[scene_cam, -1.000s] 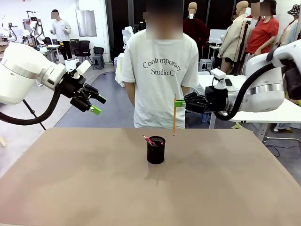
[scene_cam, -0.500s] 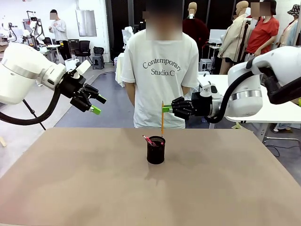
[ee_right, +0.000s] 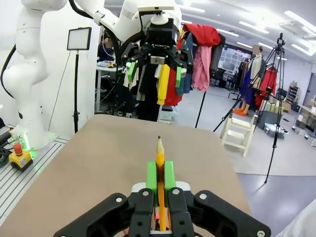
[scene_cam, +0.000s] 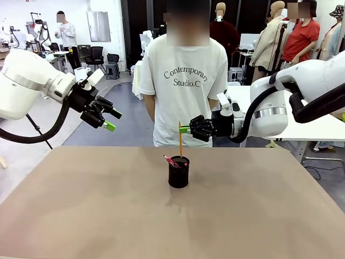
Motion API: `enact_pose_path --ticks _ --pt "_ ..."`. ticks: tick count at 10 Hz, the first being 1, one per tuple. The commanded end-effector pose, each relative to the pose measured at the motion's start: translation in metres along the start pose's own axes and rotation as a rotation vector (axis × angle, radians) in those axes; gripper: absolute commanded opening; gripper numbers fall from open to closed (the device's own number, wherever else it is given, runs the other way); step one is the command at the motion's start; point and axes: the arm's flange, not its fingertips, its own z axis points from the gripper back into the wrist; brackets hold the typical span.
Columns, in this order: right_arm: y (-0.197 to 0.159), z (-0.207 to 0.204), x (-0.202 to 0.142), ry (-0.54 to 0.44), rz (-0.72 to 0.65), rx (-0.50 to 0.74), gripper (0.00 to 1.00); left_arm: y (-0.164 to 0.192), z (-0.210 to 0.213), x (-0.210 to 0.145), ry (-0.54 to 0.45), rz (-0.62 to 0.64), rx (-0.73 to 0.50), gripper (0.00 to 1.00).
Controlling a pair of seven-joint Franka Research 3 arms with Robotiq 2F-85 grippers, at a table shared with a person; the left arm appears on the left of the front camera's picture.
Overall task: Place the pens into the pen holder.
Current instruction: Pick up a writing instrument from the table and place it into the Pen holder.
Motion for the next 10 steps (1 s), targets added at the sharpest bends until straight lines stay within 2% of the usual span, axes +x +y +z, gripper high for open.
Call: enact_pose_path --ticks 1,5,6,10 --pt "-0.0049 -0.0068 -0.0024 -0.017 0.034 -0.018 0.10 -0.0024 0.0008 0.0000 0.000 0.004 -0.003 1.00" --pt "-0.0044 -0.0058 -0.0021 -0.007 0.025 -0.005 0.89 -0.0024 0.0008 0.0000 0.000 0.004 -0.003 1.00" --pt "-0.0053 -0.0056 -0.0016 -0.004 0.022 -0.005 1.00 -0.0024 0.0008 0.0000 0.000 0.004 -0.003 1.00" --pt "-0.0031 -0.0020 0.0023 0.007 0.016 0.000 1.00 -0.0024 0.0008 0.0000 0.000 0.004 -0.003 1.00"
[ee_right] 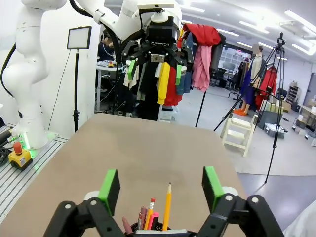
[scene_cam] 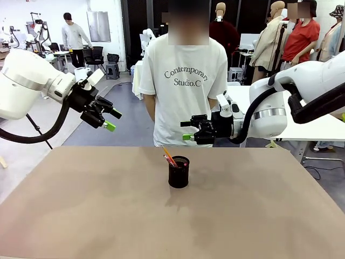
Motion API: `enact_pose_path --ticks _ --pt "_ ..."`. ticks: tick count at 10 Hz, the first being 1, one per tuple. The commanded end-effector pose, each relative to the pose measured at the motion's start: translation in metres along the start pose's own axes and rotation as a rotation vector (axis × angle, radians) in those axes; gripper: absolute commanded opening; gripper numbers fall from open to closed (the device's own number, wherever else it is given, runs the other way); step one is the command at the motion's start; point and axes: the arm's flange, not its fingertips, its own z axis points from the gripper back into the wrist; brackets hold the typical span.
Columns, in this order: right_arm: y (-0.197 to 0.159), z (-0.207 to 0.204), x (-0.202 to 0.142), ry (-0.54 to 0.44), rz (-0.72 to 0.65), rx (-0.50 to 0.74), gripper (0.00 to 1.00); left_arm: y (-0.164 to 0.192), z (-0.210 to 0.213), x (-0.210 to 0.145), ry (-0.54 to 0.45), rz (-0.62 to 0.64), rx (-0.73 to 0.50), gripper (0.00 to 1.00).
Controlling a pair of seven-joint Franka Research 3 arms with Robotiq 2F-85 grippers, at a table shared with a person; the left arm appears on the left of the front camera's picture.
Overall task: Place the pens into the pen holder.
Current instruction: Pick up a writing instrument from the table and place it into the Pen holder.
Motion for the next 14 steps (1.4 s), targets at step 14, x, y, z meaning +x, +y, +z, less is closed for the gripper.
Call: enact_pose_path --ticks 14 --pt "0.001 0.002 0.006 0.018 0.009 0.021 1.00 -0.002 0.001 0.000 0.000 0.004 -0.003 1.00"
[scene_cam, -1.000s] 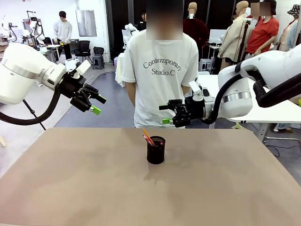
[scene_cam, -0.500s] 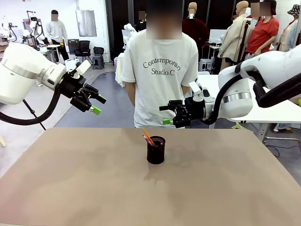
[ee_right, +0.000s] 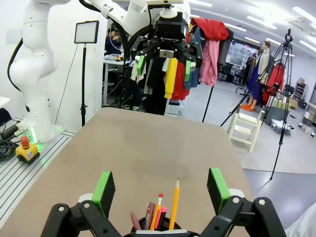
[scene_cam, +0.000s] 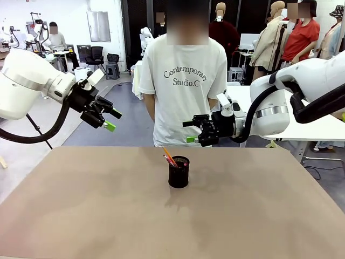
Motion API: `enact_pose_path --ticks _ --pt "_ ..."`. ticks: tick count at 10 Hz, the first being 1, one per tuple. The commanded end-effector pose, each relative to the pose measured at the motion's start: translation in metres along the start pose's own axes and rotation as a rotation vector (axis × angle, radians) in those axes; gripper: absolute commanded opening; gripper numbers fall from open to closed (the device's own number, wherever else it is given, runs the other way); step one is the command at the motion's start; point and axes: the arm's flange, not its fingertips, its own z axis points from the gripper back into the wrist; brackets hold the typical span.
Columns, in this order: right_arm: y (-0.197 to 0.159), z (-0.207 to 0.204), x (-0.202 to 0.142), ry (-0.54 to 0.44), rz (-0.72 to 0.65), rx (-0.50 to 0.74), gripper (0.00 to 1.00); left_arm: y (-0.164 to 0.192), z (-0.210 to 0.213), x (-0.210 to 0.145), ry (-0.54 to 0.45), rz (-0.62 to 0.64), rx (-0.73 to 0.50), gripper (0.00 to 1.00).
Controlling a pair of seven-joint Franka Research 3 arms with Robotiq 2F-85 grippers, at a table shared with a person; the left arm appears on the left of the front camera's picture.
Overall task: Place the pens into the pen holder.
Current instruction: Pick up a writing instrument from the table and place it into the Pen holder.
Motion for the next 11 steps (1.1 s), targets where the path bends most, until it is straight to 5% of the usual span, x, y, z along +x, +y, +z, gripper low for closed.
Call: enact_pose_path --ticks 1,3,6,11 --pt "0.000 0.000 0.000 0.000 0.000 0.000 1.00 -0.002 0.001 0.000 0.000 0.004 -0.003 1.00" --pt "-0.001 0.012 0.023 0.125 0.060 0.147 1.00 -0.002 0.001 0.000 0.000 0.004 -0.003 1.00" --pt "-0.005 0.034 0.062 0.294 0.068 0.208 1.00 -0.002 0.001 0.000 0.000 0.004 -0.003 1.00" --pt "-0.024 0.075 0.109 0.551 -0.023 0.136 1.00 -0.002 0.001 0.000 0.000 0.004 -0.003 1.00"
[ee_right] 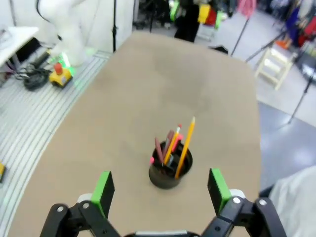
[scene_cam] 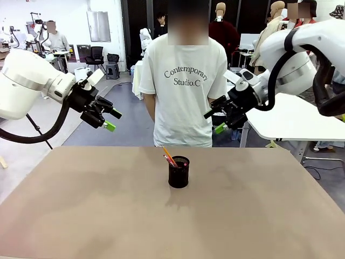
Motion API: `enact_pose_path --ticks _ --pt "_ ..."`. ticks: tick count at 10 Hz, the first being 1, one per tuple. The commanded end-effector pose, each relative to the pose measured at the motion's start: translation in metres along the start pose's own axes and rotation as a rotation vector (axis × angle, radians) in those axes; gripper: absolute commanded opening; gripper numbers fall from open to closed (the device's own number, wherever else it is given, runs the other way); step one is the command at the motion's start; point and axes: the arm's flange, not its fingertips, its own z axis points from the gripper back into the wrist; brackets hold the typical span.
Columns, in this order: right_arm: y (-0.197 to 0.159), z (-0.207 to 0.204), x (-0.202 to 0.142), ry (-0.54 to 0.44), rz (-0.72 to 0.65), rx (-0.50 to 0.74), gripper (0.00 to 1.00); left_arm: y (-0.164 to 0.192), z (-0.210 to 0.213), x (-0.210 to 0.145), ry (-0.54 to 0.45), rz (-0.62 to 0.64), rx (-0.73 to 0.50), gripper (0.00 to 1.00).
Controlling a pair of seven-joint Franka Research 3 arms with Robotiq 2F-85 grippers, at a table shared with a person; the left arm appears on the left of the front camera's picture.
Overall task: Place the pens into the pen holder.
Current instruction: Pick up a writing instrument from the table and place it into the Pen holder.
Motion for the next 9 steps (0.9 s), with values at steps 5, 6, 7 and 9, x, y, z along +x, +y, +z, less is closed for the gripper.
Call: enact_pose_path --ticks 5,6,7,9 --pt "0.015 0.062 -0.036 0.121 -0.241 -0.167 1.00 -0.002 0.001 0.000 0.000 0.003 -0.003 1.00" --pt "0.022 0.068 -0.043 0.127 -0.267 -0.189 1.00 -0.002 0.001 0.000 0.000 0.003 -0.003 1.00" --pt "0.027 0.077 -0.045 0.146 -0.288 -0.196 1.00 -0.002 0.001 0.000 0.000 0.003 -0.003 1.00" --pt "0.030 0.084 -0.046 0.176 -0.308 -0.198 1.00 -0.002 0.001 0.000 0.000 0.003 -0.003 1.00"
